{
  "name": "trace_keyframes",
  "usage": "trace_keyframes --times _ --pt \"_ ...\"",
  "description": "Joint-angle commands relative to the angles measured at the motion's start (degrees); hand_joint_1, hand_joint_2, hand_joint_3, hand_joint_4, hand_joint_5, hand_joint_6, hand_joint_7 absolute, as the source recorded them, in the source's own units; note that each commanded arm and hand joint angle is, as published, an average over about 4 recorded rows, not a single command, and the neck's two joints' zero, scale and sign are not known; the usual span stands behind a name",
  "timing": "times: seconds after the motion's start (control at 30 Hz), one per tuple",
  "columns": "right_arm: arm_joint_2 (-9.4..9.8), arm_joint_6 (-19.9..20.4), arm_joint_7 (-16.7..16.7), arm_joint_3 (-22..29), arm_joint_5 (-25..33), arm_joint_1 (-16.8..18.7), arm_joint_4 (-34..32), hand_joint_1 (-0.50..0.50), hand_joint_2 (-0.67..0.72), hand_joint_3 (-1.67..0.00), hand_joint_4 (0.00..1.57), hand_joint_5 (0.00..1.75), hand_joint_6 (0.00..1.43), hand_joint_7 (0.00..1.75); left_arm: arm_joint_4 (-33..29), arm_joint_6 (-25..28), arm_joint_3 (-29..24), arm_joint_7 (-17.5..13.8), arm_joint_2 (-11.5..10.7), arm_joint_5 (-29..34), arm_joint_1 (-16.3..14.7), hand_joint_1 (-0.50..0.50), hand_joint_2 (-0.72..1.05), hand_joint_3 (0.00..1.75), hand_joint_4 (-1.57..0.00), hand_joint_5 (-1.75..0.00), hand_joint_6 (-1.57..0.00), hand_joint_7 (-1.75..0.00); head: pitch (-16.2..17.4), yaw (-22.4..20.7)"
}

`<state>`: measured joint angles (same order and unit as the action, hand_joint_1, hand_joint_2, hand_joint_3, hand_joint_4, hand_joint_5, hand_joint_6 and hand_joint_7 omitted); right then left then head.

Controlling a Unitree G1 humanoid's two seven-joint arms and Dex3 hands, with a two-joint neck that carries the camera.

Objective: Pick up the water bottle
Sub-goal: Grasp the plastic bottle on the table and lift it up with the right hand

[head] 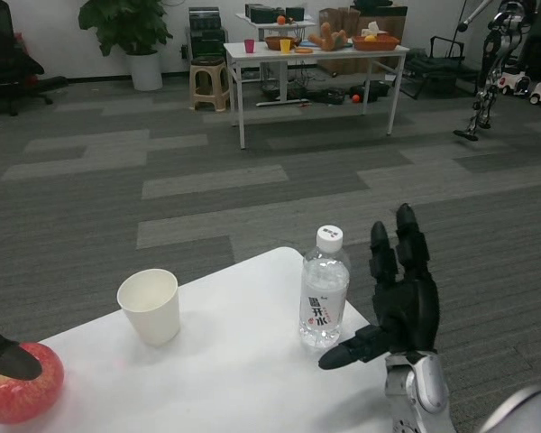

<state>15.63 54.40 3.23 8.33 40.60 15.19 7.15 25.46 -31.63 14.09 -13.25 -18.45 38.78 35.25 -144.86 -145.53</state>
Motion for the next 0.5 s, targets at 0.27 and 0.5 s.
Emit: trace_keyframes --times 0.27,0.5 --pt "-6.27 -21.9 0.6 11.9 -7.9 7.4 -20.2 -0.46 0.22 -0.08 0.0 0.0 0.0 0.0 1.1 -0.1 0.1 0.0 -0.3 -0.1 0.5 -0.5 -0.55 0.09 0.0 0.0 0.0 0.0 0.4 -0.1" --pt "-12.82 -36.9 0.7 19.7 -13.4 7.7 -31.0 -0.46 0.19 -0.08 0.0 0.0 0.0 0.0 1.4 -0.1 0.1 0.0 -0.2 -0.1 0.5 -0.5 -0.55 0.09 0.0 0.0 0.0 0.0 0.5 -0.4"
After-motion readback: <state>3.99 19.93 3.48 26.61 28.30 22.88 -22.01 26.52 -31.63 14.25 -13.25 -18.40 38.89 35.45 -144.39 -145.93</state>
